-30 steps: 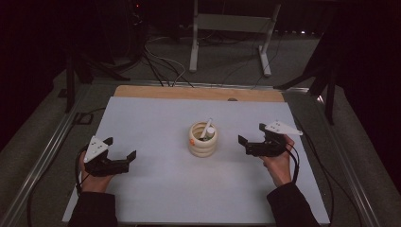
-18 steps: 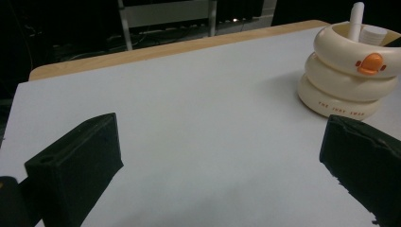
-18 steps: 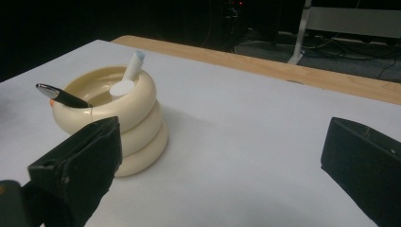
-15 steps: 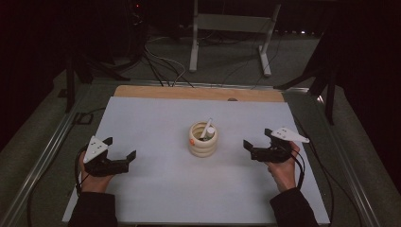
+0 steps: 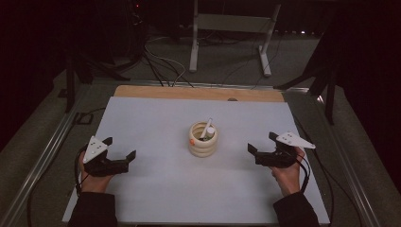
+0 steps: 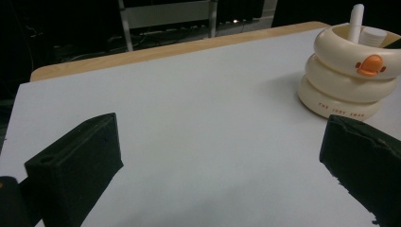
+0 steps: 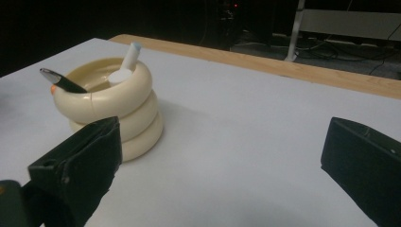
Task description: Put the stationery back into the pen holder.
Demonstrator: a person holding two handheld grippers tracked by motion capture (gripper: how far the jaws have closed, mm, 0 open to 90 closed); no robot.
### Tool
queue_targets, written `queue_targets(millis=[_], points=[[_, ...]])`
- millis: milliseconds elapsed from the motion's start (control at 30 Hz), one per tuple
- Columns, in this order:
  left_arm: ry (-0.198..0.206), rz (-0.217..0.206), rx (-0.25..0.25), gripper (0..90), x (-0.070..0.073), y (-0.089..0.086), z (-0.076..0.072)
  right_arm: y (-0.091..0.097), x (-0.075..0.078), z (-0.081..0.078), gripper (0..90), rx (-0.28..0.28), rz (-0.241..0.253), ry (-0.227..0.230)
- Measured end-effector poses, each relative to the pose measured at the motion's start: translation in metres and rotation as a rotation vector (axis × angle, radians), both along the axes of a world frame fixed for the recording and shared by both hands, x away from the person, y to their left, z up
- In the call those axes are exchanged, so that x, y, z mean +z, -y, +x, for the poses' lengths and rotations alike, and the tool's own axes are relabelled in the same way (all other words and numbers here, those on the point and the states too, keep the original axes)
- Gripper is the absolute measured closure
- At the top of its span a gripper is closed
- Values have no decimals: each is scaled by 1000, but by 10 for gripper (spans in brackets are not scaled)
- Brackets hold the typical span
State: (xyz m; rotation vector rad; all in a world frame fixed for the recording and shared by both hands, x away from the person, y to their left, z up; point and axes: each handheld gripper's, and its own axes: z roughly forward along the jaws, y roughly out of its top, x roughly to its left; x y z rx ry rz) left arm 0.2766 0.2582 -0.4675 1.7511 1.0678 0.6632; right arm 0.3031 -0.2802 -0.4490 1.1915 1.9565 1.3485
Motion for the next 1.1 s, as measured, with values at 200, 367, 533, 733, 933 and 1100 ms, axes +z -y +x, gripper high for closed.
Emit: queue_targets(millis=[200,367,533,733,933,1100], points=[[1,-1,1,1,0,0,0,2,0,-7,2,5,-15,11],[1,0,-1,2,0,0,0,5,-3,-13,2,2,-23,14],[3,-1,-1,2,0,1,0,12,-7,-18,2,-9,-18,19],[6,-2,0,2,0,0,-1,16,-12,-25,2,-17,-10,34],[9,-6,0,2,0,0,-1,17,-15,-31,2,-16,-4,50],[11,-9,1,2,1,0,-1,18,-17,-34,2,-14,1,61]])
